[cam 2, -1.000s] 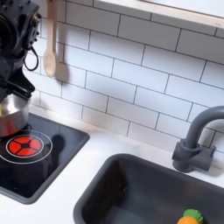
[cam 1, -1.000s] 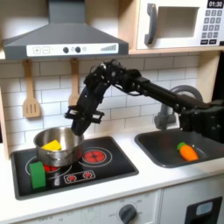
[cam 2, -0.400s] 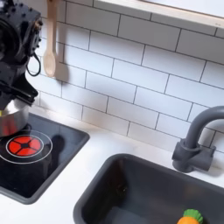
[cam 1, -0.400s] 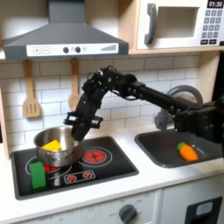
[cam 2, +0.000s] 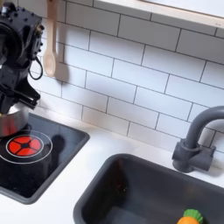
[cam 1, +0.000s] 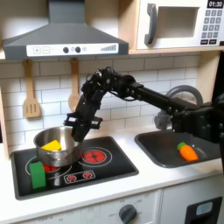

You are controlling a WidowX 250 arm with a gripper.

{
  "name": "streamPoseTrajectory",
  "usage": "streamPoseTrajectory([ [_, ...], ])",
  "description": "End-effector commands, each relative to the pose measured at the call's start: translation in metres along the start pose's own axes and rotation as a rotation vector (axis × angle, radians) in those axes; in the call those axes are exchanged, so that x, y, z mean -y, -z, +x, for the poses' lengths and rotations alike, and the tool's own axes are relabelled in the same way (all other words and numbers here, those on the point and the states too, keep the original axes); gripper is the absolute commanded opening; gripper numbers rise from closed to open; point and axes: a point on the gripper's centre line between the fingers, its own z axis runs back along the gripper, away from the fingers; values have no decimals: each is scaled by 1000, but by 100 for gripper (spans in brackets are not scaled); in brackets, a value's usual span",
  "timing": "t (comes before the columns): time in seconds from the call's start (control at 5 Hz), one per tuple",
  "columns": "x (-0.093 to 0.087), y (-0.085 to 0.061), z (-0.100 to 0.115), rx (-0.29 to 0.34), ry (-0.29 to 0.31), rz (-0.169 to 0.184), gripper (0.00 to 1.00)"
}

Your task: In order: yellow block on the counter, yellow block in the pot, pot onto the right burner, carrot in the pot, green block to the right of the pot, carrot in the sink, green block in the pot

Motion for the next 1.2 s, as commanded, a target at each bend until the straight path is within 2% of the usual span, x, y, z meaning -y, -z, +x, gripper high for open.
streamPoseTrajectory([
  [0.0, 13, -3, -8, -14, 22, -45, 0],
  [0.2, 24, 7, -20, -57, 37, -75, 0],
  [0.4, 34, 2, -28, -56, 58, -94, 0],
  [0.6, 40, -7, -32, -45, 75, -108, 0],
  [1.0, 49, -14, -40, -44, 96, -136, 0],
])
